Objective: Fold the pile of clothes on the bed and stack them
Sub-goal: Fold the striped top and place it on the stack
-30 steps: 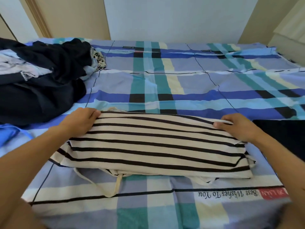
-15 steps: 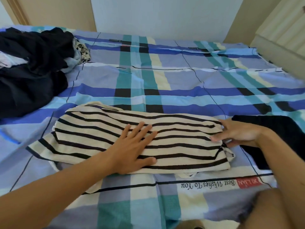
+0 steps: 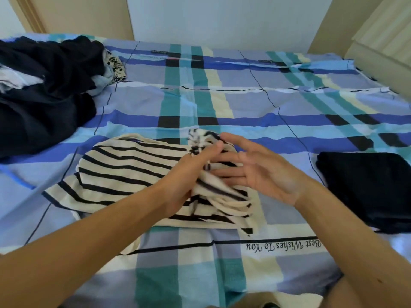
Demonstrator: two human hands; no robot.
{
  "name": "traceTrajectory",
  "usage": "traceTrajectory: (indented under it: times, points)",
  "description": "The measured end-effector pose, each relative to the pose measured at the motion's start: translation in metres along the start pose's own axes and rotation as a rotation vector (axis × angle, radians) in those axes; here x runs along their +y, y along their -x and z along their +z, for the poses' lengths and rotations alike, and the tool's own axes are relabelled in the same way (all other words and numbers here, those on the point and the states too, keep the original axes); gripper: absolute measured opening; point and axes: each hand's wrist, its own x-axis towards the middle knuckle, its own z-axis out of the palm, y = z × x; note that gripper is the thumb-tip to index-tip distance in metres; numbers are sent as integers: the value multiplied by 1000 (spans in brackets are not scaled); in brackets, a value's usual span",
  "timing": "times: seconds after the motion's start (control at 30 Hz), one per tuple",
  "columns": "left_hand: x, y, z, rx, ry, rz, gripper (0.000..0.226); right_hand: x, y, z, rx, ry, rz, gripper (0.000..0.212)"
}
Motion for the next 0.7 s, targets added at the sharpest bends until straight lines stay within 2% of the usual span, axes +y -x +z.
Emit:
traceTrajectory:
  times: [0.07,0.1,0.2,0.27,0.4,0.53,0.7]
  points:
    - [-4,0,-10,125,-44,-19,28,2,-2,-1,-86,-33,-4,76]
    - [-6,-1,-15,181,-72,-34,26,2,-3,-1,-73,-25,-24,73]
    - [-5,-5,-24,336,-157,-62,29,1,-8,-7,196,55,-127,52]
    - [5,-7,-30,381,-159,-73,32,2,-11,-14,391,138,-160,38]
    - [42,-3,-66,433,-179,-54,34,7,-12,-27,584,225,-109,33]
    - [75,16,-126,491,-266,-92,30,13,-14,-25,563,275,-50,28]
    - [65,30,-184,506,-564,-326,31,24,-20,-18,427,377,75,21]
